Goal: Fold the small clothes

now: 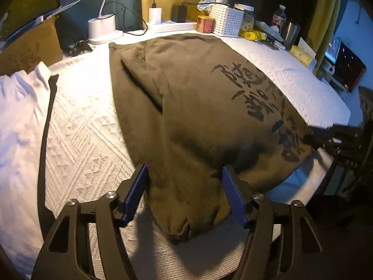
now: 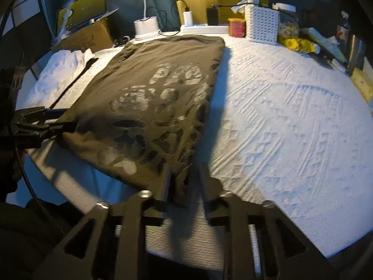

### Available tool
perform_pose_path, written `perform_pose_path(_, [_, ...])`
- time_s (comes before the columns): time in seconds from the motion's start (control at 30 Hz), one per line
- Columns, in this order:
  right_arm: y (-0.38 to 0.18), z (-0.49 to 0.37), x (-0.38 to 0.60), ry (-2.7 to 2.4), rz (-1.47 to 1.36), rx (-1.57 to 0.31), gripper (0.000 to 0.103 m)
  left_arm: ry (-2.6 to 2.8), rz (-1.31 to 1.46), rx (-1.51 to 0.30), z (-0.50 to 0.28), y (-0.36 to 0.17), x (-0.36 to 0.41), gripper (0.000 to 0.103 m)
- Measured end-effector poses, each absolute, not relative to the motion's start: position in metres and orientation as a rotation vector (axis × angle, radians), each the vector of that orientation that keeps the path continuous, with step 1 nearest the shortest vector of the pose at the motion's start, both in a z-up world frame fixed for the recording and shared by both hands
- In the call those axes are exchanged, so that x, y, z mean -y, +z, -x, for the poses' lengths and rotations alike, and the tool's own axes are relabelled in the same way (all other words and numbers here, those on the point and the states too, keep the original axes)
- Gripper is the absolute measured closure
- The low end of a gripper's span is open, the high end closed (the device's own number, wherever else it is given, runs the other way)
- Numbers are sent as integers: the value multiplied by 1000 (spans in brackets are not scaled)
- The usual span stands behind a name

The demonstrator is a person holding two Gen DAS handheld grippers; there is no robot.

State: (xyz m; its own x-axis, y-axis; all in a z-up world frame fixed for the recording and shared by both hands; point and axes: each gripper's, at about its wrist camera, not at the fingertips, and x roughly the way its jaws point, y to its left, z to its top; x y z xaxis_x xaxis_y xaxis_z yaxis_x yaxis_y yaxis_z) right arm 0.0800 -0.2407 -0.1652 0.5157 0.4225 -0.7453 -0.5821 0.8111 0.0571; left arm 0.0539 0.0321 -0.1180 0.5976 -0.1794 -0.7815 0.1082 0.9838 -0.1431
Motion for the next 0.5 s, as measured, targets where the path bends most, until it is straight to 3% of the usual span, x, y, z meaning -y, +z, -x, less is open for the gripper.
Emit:
perform_pose_path(0.03, [-165,-82,242,606,202,-834,59,-167,79,-921,-54,-120,-32,30])
perform_pose_path(0.23, [-164,-92,245,601,176,-842,53,-172,93,-943,-56,-118,-35,28])
perform_pose_path(0.5, [-157,-116,237,616,175,-844,51,-154,132,-909,-76,-103,-36,28])
